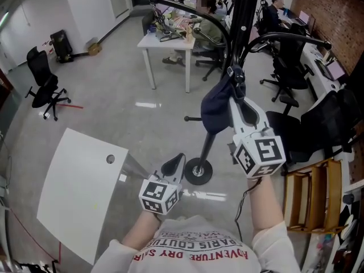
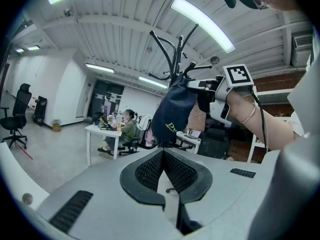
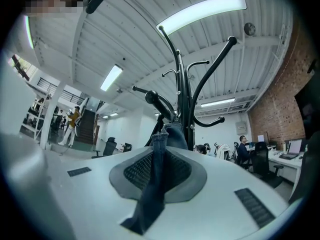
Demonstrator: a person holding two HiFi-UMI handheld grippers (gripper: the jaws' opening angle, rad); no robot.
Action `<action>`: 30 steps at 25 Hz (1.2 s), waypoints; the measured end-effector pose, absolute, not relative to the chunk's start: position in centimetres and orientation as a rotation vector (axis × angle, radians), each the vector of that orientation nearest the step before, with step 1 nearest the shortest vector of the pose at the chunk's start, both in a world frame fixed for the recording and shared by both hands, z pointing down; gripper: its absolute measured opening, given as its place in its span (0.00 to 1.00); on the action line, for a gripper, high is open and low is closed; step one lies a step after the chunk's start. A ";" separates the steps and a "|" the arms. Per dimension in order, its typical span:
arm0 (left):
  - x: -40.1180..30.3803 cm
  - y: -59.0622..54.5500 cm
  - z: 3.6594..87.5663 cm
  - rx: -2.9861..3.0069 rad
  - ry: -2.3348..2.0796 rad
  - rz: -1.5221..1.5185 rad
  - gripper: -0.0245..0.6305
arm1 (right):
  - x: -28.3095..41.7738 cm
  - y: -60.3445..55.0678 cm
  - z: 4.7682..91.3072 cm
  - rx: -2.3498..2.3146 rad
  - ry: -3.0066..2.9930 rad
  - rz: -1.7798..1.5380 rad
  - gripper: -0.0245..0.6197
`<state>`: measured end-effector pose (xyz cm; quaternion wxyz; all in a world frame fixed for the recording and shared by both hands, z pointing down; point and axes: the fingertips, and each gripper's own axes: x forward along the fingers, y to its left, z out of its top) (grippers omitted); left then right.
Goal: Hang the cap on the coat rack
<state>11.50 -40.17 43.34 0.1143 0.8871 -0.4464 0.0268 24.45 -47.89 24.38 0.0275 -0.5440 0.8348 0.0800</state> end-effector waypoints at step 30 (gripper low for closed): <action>15.6 -39.9 38.8 2.755 -1.233 -0.013 0.05 | 29.5 -39.0 34.3 -1.886 2.432 0.010 0.08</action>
